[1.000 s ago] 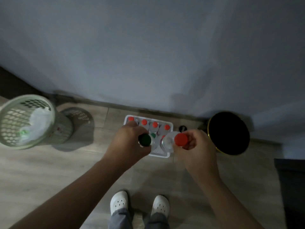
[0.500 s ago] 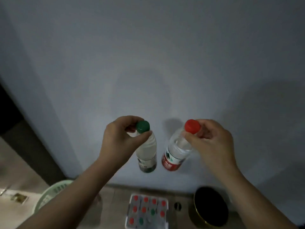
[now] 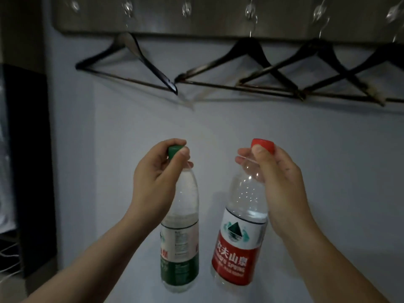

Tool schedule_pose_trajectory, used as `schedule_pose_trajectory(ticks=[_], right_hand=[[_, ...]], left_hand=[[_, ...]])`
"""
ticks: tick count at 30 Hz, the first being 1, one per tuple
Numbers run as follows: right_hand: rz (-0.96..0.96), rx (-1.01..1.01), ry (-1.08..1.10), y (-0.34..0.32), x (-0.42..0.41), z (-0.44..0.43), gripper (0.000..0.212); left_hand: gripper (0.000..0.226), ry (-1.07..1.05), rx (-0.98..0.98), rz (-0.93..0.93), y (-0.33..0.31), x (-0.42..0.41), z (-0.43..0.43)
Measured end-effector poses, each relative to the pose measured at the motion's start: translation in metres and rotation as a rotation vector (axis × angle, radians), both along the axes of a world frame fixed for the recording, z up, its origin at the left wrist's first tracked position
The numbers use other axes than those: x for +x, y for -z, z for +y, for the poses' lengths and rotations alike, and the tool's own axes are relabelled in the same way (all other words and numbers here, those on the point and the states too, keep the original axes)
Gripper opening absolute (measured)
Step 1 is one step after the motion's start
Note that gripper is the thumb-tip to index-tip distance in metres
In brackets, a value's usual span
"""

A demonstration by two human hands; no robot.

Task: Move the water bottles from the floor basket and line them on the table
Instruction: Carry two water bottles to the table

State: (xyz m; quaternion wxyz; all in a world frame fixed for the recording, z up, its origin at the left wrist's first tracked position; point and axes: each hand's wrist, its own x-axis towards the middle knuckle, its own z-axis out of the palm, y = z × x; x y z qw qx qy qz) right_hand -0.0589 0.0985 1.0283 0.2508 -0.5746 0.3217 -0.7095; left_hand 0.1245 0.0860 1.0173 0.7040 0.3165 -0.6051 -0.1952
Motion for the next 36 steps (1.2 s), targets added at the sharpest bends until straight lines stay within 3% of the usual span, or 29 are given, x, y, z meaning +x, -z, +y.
schedule_pose_trajectory(ticks=[7,17,20,28,36], right_hand=[[0.029,-0.069,-0.207,-0.039,0.002,0.016,0.014],[0.108,-0.064,-0.452,-0.016,0.032,0.013,0.036],[0.134,-0.086,-0.527,-0.01,0.058,0.011,0.032],[0.138,-0.042,-0.736,0.009,0.172,0.013,0.03],[0.086,-0.051,-0.867,0.03,0.35,0.03,0.032]], left_hand=[[0.019,-0.027,-0.072,0.05,-0.036,0.002,0.037],[0.02,-0.213,-0.076,0.067,-0.023,0.017,0.086],[0.024,-0.298,-0.061,0.053,-0.017,0.035,0.099],[0.028,-0.515,-0.046,0.094,0.005,0.135,0.136],[0.021,-0.679,-0.07,0.054,0.022,0.294,0.181]])
